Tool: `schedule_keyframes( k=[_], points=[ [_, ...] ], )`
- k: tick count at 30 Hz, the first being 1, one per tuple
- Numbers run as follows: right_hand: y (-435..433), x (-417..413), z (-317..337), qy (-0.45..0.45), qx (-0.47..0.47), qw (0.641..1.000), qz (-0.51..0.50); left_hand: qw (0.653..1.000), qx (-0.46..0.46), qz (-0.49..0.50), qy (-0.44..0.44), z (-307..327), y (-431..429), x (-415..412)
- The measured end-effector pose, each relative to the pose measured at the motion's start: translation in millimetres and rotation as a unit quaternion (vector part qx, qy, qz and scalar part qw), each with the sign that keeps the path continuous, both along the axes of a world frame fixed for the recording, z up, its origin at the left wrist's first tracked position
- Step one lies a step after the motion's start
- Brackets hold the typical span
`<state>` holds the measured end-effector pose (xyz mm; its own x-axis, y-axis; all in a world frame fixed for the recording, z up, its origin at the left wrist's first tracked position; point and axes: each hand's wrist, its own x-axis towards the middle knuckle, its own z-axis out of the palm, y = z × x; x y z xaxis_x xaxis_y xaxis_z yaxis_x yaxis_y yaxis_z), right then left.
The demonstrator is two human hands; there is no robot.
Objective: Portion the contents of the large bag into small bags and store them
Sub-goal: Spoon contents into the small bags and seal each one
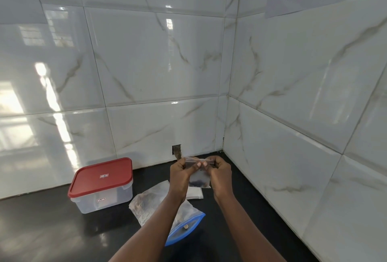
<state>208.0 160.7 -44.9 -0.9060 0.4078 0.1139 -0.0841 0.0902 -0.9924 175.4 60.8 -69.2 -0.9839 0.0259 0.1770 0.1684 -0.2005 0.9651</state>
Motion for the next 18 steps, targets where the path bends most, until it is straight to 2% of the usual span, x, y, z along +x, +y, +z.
schedule_keyframes(
  k=[8,18],
  points=[
    [-1.1,-2.3,-0.9,-0.044,0.051,0.998,-0.014,1.0,-0.015,-0.012,0.01,8.0,-1.4,3.8],
    [6.2,-0.8,-5.9,-0.018,-0.001,0.999,-0.038,0.999,-0.037,-0.014,0.026,7.7,-9.2,-0.7]
  ],
)
